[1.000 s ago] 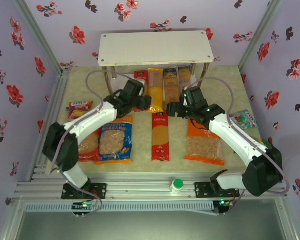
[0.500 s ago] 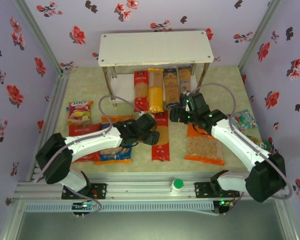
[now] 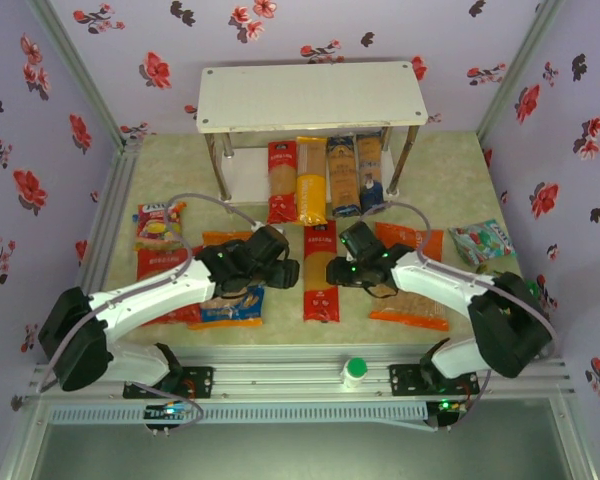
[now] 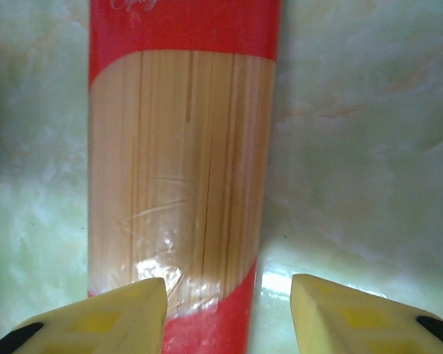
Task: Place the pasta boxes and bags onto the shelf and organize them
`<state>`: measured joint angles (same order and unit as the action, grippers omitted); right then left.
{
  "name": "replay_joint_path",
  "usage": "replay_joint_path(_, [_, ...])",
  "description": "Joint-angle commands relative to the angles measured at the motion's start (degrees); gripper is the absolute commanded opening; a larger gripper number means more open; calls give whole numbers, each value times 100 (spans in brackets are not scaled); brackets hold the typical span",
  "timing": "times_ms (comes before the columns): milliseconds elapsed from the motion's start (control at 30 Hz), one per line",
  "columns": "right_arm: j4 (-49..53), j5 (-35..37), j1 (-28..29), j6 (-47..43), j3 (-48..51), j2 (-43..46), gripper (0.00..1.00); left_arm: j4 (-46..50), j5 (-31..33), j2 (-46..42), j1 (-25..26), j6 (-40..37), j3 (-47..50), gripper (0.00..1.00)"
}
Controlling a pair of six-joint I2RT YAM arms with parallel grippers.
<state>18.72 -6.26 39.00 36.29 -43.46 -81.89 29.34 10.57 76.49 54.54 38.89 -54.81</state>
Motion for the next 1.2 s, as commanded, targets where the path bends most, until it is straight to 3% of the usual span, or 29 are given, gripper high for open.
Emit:
replay_joint_path(0, [-370, 132, 19, 212, -207, -266, 51, 265, 108, -80, -43, 22, 101, 73])
replay_joint_path(167, [-377, 95, 20, 154, -519, -742, 65, 201, 79, -111, -66, 37, 228, 73])
replay_joint_path(767, [-714, -440, 439, 267, -1233, -1731, 64, -31, -50, -194, -286, 37, 550, 74])
replay_joint_path(1000, [-1152, -862, 506, 575, -1081, -1662, 66, -106, -90, -53, -286, 6, 541, 74])
replay_joint_path(1167, [-410, -124, 413, 295, -1091, -992, 77, -107, -124, 222, -271, -90, 410, 75])
